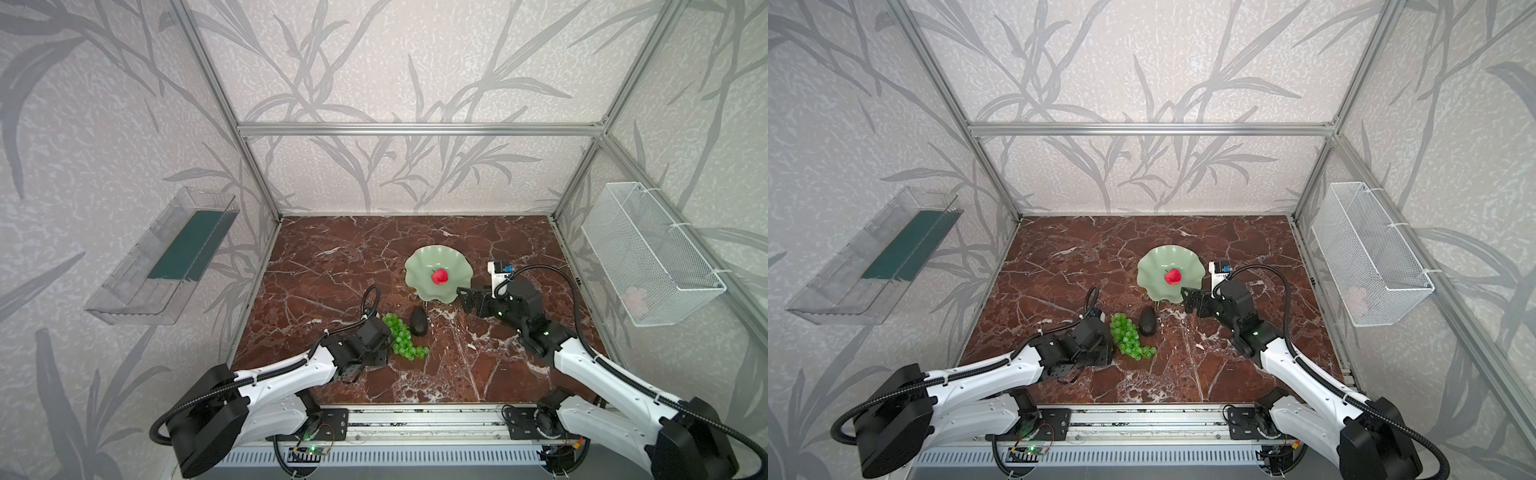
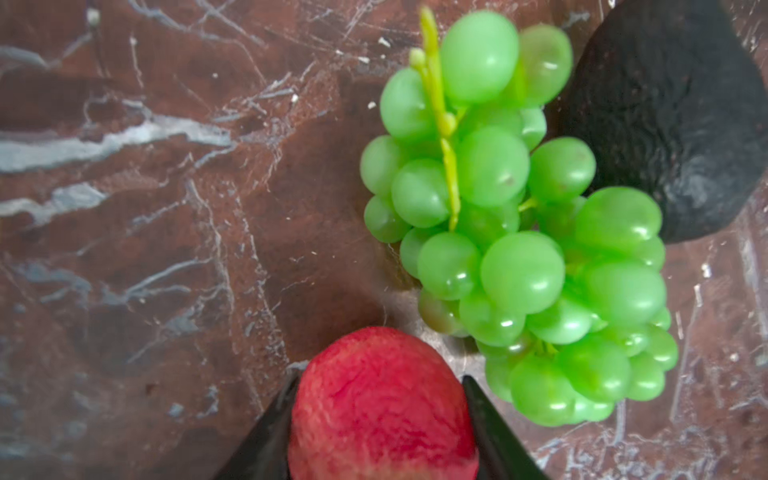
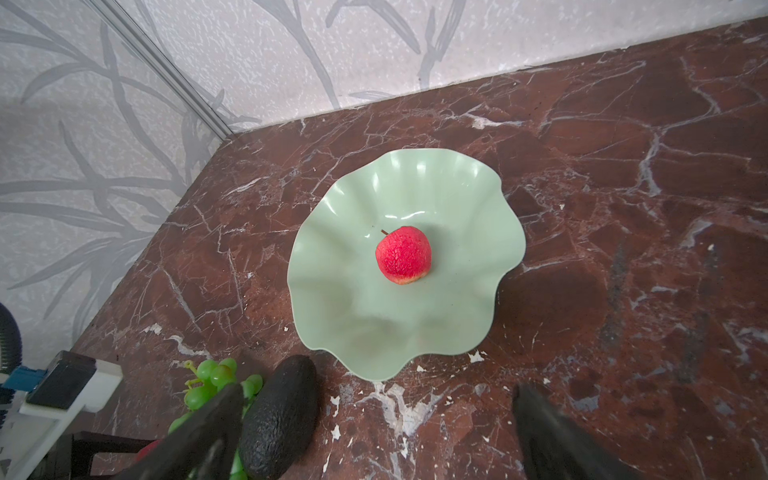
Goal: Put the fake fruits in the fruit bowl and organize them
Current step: 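Grasp the red fruit beside the grapes with the left gripper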
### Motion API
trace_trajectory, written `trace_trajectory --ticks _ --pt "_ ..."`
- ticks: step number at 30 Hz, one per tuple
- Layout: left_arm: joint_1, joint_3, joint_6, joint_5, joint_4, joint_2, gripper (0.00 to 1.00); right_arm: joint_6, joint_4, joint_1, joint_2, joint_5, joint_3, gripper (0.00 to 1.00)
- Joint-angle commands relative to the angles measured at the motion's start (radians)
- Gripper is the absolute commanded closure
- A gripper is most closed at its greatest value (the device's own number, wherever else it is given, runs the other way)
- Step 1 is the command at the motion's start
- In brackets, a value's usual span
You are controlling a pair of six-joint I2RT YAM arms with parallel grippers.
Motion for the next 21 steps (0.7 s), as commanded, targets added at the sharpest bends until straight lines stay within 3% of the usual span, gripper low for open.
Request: trace_trajectory --ticks 1,5,12,15,21 --pt "-0.003 -0.015 -0.027 -0.030 -0.034 -0.018 0.54 0.010 0.036 0.000 -0.009 0.015 -0.019 0.01" --pt "-0.002 -0.005 -0.029 -0.057 -0.119 -0.096 0.61 0.015 0.041 0.000 0.001 0.015 -0.025 0.00" --pt "-0.001 0.060 0.002 -0.155 -0.300 -0.342 0.62 0.022 0.043 0.000 -0.001 0.014 -0.031 0.00" --pt "0.002 0.109 0.058 -0.188 -0.294 -0.413 0.62 0.019 0.033 0.000 -0.013 0.022 -0.036 0.01" --pt "0.026 0.298 0.221 -0.187 -0.160 -0.229 0.62 0.016 0.008 -0.001 -0.052 0.034 -0.050 0.00"
